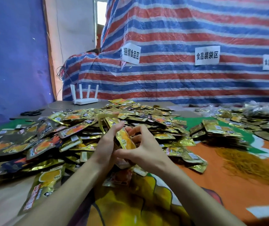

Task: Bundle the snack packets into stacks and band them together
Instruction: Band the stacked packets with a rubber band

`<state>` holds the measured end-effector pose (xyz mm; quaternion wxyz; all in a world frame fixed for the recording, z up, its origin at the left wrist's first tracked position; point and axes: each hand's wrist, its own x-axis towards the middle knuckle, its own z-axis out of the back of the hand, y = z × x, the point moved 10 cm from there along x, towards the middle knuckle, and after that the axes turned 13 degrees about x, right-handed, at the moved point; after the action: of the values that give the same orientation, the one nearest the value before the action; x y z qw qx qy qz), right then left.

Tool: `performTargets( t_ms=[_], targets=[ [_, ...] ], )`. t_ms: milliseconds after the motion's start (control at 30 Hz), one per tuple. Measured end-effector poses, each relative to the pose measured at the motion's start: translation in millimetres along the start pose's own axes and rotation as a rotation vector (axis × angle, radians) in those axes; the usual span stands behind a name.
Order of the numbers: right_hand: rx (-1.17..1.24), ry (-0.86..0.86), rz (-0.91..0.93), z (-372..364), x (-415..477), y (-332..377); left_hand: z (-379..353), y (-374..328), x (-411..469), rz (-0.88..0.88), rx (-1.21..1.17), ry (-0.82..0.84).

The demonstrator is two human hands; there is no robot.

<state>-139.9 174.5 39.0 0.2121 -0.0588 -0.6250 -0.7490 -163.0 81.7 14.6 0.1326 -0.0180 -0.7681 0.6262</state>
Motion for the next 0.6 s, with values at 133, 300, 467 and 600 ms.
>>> performTargets(
  t_ms=[133, 300, 467, 600],
  targets=[
    [-0.066, -0.030, -0.004, 33, -8, 10, -7, -16, -4, -0.170, 0.186, -0.162],
    [-0.271, -0.282, -0.013, 116, -9, 23, -36, -32, 4, -0.238, 0.673, -0.273],
    [-0.519, -0.552, -0.081, 222, 2, 22, -100, -42, 17, -0.376, 0.879, -0.109],
    [-0.699, -0.759, -0.226, 311, 8, 4, -132, -40, 21, -0.404, 0.870, -0.016]
  ],
)
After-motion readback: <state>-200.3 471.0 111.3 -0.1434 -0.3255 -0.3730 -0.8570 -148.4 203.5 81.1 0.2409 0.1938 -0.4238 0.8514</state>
